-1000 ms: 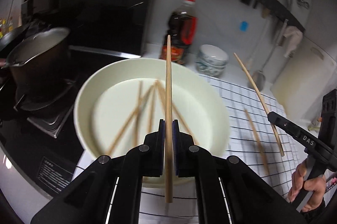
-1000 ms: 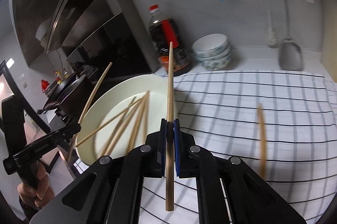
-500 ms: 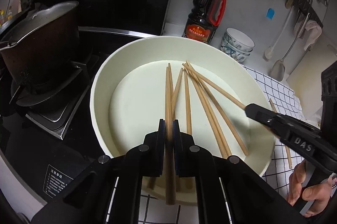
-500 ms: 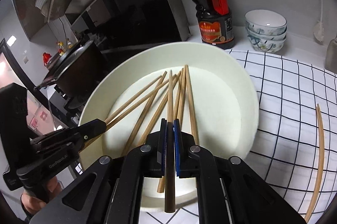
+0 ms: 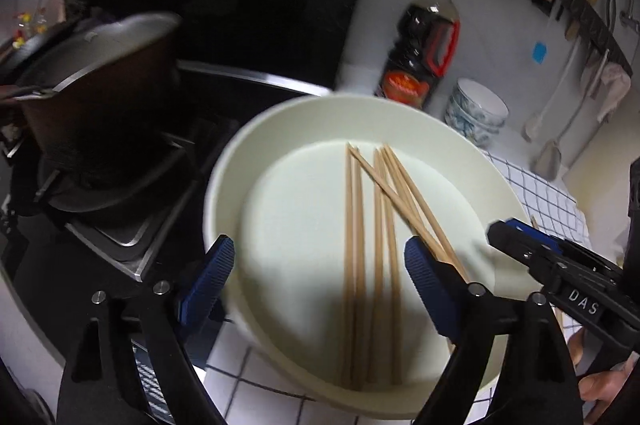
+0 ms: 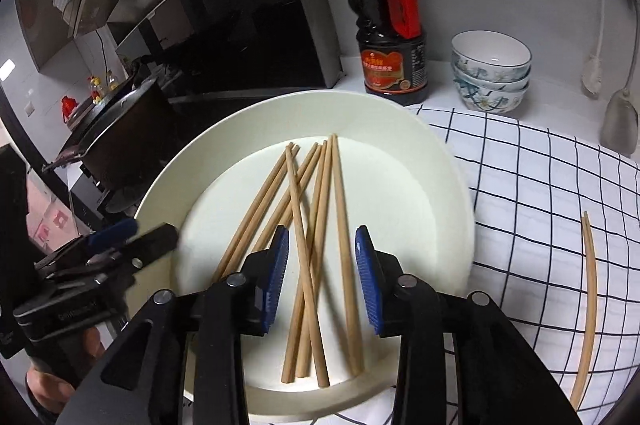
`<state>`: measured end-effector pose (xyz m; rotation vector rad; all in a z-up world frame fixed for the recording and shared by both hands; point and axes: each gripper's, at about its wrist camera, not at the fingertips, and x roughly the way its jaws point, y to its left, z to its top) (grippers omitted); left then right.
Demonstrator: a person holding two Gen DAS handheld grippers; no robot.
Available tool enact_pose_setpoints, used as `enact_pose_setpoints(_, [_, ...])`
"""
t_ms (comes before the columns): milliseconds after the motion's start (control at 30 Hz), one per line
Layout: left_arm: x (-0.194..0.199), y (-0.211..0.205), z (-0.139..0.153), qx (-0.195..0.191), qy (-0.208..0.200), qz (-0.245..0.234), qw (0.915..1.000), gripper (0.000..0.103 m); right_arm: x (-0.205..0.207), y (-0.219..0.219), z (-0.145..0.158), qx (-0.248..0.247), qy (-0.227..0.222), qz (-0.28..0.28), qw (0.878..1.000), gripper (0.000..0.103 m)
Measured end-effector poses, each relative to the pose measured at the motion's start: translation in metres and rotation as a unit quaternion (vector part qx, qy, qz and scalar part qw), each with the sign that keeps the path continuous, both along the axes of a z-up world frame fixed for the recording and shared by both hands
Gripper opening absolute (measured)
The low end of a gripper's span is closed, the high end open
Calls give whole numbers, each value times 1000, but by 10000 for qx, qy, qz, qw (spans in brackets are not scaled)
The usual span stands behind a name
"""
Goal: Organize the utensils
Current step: 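Open the left tool over the basin while the right tool also opens, then withdraw both open tools from the basin back over the cloth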
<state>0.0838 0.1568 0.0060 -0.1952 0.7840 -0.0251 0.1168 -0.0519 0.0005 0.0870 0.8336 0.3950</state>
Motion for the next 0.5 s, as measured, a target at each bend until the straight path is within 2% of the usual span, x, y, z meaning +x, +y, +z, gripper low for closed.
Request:
enact_pose_setpoints(200, [-9, 4, 2, -30, 1, 99, 9999, 85, -4, -6, -1, 17, 4, -23, 10000, 38])
enact_pose_setpoints(300, [-12, 3, 1, -35, 18, 102, 9999, 85, -9, -6, 0, -14, -49, 9, 10000, 44])
enact_pose_setpoints(500, [-24, -2, 4, 104, -93, 131, 9998, 87, -21, -5, 5, -102, -197, 83, 9997, 48])
